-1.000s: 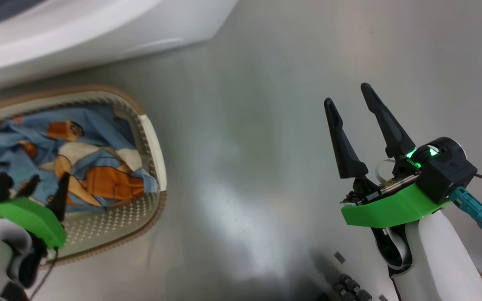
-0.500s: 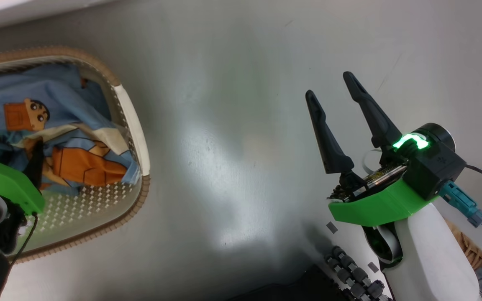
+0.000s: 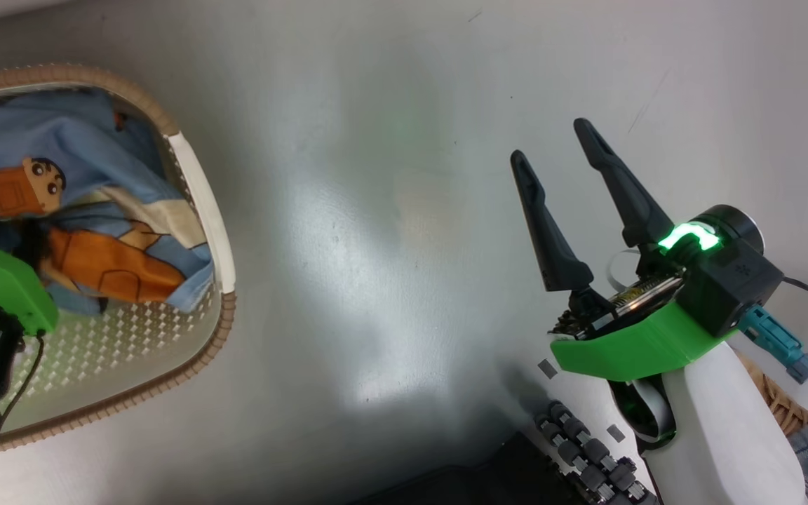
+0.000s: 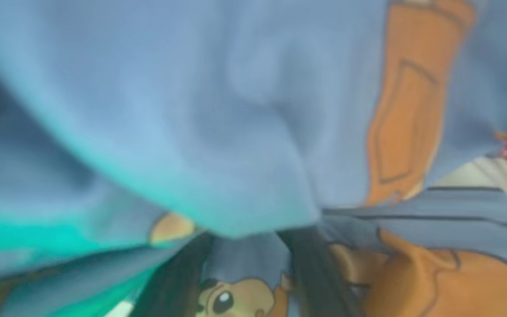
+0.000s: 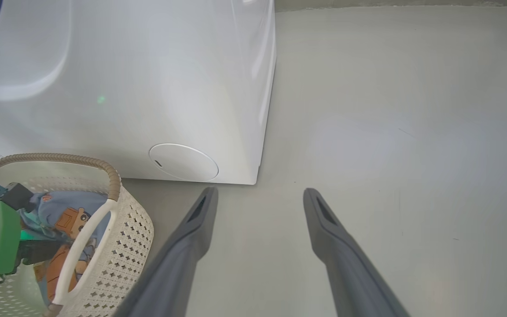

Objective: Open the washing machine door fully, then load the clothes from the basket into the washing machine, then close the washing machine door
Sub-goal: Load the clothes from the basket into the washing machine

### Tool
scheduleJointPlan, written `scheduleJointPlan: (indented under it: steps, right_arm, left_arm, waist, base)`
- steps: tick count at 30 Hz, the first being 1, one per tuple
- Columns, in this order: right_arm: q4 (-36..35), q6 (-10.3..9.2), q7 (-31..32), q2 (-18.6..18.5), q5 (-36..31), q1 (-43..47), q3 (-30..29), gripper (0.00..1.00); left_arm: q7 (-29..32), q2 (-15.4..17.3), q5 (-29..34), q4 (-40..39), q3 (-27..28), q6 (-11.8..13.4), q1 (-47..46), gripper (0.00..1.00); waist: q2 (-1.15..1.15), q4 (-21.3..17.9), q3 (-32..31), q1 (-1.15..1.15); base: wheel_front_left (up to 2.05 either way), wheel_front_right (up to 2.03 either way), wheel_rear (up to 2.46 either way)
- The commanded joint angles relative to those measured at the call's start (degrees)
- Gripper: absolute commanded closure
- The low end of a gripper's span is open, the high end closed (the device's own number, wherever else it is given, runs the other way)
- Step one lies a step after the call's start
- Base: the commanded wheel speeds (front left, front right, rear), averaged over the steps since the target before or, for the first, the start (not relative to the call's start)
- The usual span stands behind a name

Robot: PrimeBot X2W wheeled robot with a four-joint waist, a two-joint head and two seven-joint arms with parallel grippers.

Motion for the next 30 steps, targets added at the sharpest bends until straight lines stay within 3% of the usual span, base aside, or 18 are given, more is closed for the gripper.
scheduleJointPlan:
  steps: [1, 10, 19, 30]
  right_arm:
    - [-1.3, 0.09, -0.26, 0.16, -0.13, 1.72, 0.71, 0.0]
    - [0.17, 0.09, -0.26, 0.16, -0.28, 0.7, 0.23, 0.0]
    - [2.62, 0.09, -0.26, 0.16, -1.51, 0.87, -1.96, 0.0]
    - [4.97, 0.09, -0.26, 0.16, -2.96, 6.31, -6.65, 0.0]
  left_arm:
    - [-0.56, 1.46, 0.68, 0.83, 0.49, -0.09, 0.13, 1.0]
    - [-2.96, -0.28, 0.13, 1.63, -1.95, -0.09, -0.29, 1.0]
    - [-5.64, -1.16, -0.98, -3.82, -2.93, -0.09, 5.46, 1.0]
    - [-5.82, -3.15, 3.55, -18.61, 9.28, 1.66, 19.99, 1.0]
  waist:
    - [0.0, 0.07, 0.09, 0.0]
    - [0.0, 2.43, -2.01, 0.0]
    - [0.0, 7.04, -9.51, 0.0]
    - [0.0, 12.35, -23.23, 0.0]
  base:
    - [0.0, 0.0, 0.0]
    - [0.0, 0.0, 0.0]
    - [0.0, 0.0, 0.0]
    - [0.0, 0.0, 0.0]
